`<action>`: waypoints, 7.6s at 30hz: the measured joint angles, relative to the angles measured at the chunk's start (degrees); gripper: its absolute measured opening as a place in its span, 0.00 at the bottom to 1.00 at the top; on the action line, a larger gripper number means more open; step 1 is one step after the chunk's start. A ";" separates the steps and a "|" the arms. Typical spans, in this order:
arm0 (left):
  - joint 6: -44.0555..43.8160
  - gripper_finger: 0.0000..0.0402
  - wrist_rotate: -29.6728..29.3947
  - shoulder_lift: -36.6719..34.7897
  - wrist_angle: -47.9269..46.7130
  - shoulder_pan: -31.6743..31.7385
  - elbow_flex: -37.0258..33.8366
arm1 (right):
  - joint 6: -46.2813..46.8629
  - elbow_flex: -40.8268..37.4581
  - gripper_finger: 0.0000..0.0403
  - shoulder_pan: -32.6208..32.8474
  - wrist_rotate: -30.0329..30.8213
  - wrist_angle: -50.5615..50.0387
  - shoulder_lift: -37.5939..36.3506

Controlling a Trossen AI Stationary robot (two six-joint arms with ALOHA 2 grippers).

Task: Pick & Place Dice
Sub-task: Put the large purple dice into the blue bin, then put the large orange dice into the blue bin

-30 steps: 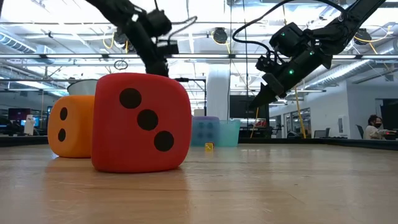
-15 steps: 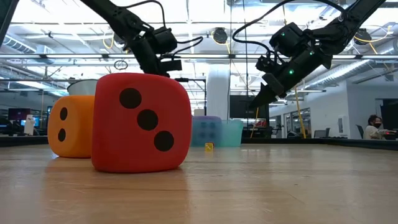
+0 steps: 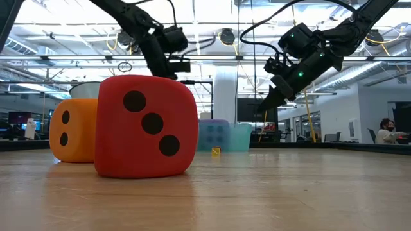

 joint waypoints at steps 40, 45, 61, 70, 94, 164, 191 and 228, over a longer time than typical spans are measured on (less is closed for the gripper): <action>4.15 0.99 2.46 -0.37 1.99 -2.09 -0.19 | -12.70 35.36 0.00 0.85 -15.05 7.73 33.65; 5.21 0.99 1.31 -0.32 2.50 -3.41 -0.27 | -12.62 37.05 0.00 0.53 -17.28 7.06 36.59; 4.22 0.99 2.13 -0.37 3.47 -2.52 -0.25 | -17.87 37.09 0.00 4.70 -2.60 3.00 33.78; 3.75 0.99 4.05 -0.35 3.27 -2.22 -0.23 | -23.26 37.29 0.00 8.45 3.96 6.46 32.68; 4.79 0.99 1.52 -1.31 2.16 -2.73 -0.21 | -23.64 37.08 0.00 7.14 -0.94 3.65 31.51; -17.65 0.21 12.89 -52.92 15.21 -19.20 -35.50 | -3.45 -3.27 0.00 3.76 -10.45 15.03 -9.37; -26.26 0.99 7.09 -32.86 0.96 -40.51 -27.16 | -3.45 -3.26 0.00 3.74 -10.51 14.17 -9.38; -24.31 1.00 8.44 -20.74 -4.89 -42.41 -26.99 | -3.57 -3.23 0.00 3.74 -10.54 14.13 -9.35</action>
